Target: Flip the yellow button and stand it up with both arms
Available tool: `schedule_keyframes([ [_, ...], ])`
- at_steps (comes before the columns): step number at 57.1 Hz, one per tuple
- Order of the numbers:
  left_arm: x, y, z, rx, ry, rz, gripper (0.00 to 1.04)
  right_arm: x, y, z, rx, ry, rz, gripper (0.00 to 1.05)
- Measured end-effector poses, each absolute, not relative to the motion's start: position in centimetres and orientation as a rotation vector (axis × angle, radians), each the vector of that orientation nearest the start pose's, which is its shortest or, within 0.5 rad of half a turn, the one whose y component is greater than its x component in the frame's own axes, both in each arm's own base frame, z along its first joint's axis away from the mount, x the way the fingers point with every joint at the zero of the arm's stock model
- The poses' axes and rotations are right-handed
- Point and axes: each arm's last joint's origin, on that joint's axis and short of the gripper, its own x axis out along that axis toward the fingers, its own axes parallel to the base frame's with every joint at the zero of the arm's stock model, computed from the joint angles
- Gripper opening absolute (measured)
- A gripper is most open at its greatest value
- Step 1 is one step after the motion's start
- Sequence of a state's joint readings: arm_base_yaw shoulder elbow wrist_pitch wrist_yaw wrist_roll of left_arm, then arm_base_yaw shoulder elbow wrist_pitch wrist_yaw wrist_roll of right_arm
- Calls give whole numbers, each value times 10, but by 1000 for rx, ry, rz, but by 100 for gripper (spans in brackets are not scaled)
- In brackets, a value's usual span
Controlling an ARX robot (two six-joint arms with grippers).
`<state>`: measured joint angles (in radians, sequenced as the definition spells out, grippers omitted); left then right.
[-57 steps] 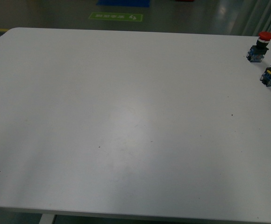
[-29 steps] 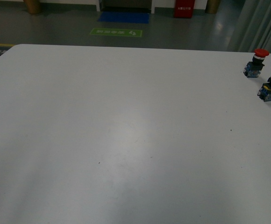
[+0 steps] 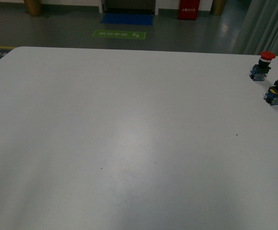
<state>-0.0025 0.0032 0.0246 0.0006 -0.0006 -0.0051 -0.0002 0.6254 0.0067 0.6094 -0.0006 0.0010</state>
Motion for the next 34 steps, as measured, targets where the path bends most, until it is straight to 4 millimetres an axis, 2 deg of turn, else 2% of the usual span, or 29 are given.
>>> schedule_keyframes([
  [34,96,0,172,-5,-22,-2,98,116,0,168,1,-7,0,3],
])
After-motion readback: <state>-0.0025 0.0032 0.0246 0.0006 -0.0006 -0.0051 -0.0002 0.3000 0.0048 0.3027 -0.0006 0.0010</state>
